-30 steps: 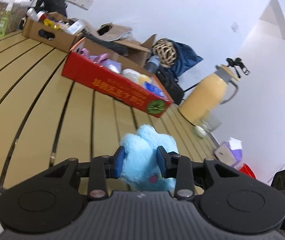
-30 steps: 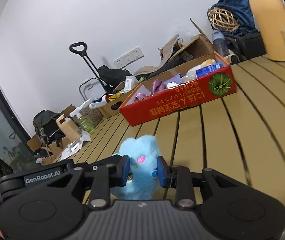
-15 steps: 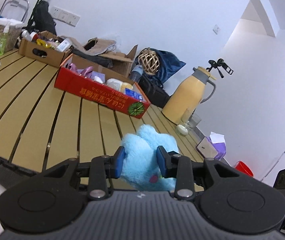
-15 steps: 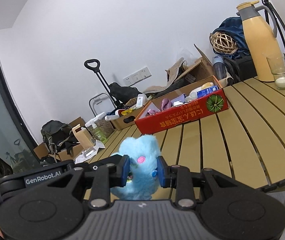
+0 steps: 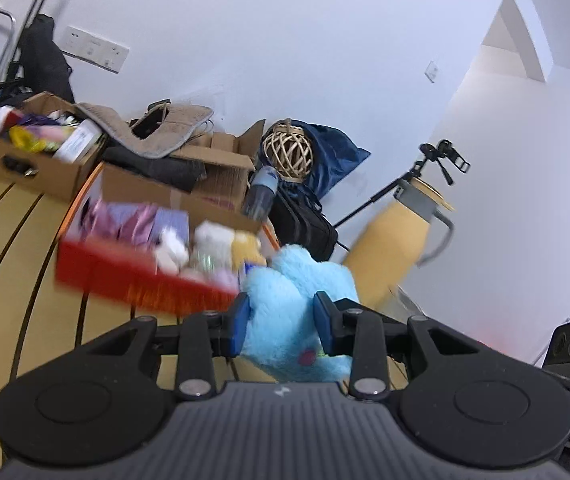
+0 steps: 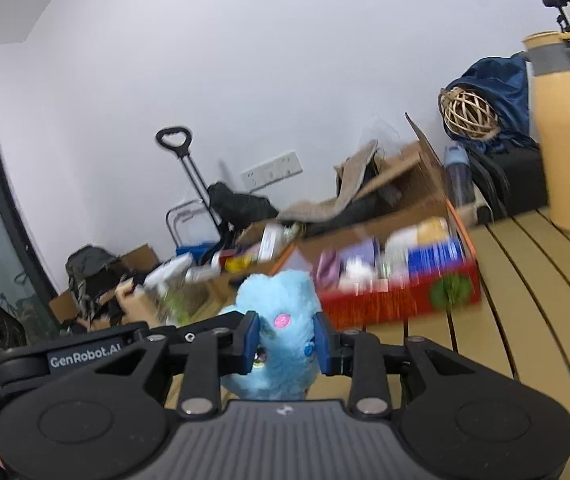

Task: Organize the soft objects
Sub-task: 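Carry the plush toy into the red box and open both tools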

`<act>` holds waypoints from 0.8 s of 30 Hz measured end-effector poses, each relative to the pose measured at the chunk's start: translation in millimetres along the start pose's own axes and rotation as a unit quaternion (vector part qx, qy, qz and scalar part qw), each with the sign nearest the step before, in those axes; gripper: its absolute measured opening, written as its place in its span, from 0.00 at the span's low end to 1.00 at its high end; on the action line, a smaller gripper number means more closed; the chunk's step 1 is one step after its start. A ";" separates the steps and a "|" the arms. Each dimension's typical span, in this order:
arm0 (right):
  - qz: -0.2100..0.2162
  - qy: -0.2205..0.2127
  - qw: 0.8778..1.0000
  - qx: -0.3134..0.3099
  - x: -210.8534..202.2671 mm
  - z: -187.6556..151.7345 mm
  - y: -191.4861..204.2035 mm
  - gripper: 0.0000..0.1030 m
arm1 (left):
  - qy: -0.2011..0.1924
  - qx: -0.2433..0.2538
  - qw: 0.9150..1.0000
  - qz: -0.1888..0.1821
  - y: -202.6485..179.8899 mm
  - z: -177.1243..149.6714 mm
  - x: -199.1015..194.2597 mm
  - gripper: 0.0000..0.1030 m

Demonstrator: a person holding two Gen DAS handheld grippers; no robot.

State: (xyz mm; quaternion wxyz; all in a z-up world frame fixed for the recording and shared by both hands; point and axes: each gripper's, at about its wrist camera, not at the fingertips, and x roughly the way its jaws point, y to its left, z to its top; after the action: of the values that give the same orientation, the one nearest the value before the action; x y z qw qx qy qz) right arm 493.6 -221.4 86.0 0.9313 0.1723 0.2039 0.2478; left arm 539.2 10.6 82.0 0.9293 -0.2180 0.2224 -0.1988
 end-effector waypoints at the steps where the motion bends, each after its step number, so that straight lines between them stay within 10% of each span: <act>1: -0.002 0.002 1.000 0.005 18.7 16.3 -6.5 0.28 | 0.006 -0.003 1.000 0.003 5.0 12.7 16.3 0.33; 8: -0.027 0.044 0.998 0.034 145.8 81.0 -50.9 0.28 | 0.059 -0.026 0.997 0.035 56.9 78.9 135.1 0.33; 15: -0.061 0.123 0.987 0.087 258.1 82.4 -108.0 0.20 | 0.140 -0.004 0.985 0.104 105.5 75.3 224.8 0.25; 24: -0.099 0.143 0.984 0.040 286.1 56.8 -116.5 0.12 | 0.134 0.030 0.985 0.108 108.3 65.0 231.8 0.28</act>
State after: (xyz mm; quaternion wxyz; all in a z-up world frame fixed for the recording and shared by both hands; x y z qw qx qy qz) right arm 792.9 -177.0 1.3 0.9049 0.1508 0.3607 0.1681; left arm 791.7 12.5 5.2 0.9134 -0.1357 0.3608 -0.1309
